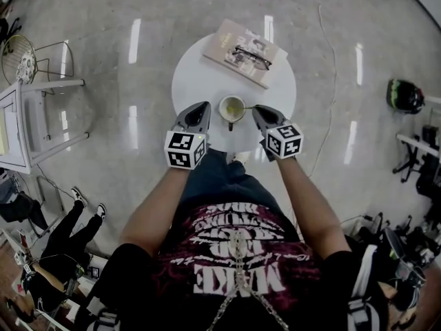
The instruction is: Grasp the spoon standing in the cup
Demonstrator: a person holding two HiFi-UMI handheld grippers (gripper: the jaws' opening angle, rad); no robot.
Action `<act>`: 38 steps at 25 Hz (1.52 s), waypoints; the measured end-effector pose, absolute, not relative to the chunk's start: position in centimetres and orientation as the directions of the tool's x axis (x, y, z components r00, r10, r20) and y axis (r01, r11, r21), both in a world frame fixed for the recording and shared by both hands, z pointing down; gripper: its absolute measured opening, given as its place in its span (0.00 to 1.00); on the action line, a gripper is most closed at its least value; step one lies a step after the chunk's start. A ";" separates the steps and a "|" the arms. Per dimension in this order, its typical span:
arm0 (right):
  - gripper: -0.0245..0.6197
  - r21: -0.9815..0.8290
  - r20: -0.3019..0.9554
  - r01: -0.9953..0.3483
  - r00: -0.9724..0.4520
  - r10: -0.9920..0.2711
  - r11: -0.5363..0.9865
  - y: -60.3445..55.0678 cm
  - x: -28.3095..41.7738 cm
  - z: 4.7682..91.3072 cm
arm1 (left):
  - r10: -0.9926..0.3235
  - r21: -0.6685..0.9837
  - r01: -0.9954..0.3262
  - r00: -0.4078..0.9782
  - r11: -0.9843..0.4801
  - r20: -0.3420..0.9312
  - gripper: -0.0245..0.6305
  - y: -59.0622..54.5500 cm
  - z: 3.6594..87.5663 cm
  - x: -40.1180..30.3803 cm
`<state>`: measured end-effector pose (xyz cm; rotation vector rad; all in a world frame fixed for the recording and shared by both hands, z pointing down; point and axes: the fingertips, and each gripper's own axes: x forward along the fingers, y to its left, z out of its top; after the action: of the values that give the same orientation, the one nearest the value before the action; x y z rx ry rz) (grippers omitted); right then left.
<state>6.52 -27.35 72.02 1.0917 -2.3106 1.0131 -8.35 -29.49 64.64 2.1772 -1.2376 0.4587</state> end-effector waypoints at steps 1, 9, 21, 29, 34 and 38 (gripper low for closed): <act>0.11 -0.441 0.607 -0.784 -0.619 -0.498 0.437 -27.3 6.6 72.2 | -0.659 0.319 -0.861 0.509 -0.397 0.553 0.07 -29.5 64.5 -8.2; 0.34 -0.384 0.622 -0.813 -0.578 -0.528 0.439 -26.8 7.8 71.2 | -0.680 0.304 -0.862 0.507 -0.406 0.530 0.07 -29.2 62.7 -8.0; 0.35 -0.199 0.403 -0.811 -0.580 -0.708 0.550 -25.4 11.6 56.2 | -0.791 0.264 -0.867 0.495 -0.422 0.360 0.07 -27.9 52.3 -6.6; 0.34 -0.119 0.196 -0.778 -0.628 -0.753 0.617 -22.8 11.2 45.1 | -0.873 0.187 -0.889 0.451 -0.419 0.185 0.07 -25.2 43.4 -6.2; 0.18 -0.074 0.124 -0.777 -0.630 -0.767 0.626 -21.3 12.0 42.3 | -0.899 0.164 -0.902 0.420 -0.399 0.126 0.07 -23.7 41.2 -5.6; 0.10 -0.047 0.080 -0.765 -0.644 -0.761 0.643 -20.0 12.0 40.5 | -0.901 0.146 -0.903 0.421 -0.405 0.105 0.07 -22.7 40.5 -4.8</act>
<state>12.00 -20.04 40.54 1.3008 -2.7986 0.1176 -4.78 -22.65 40.45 2.4914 -1.5995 0.0145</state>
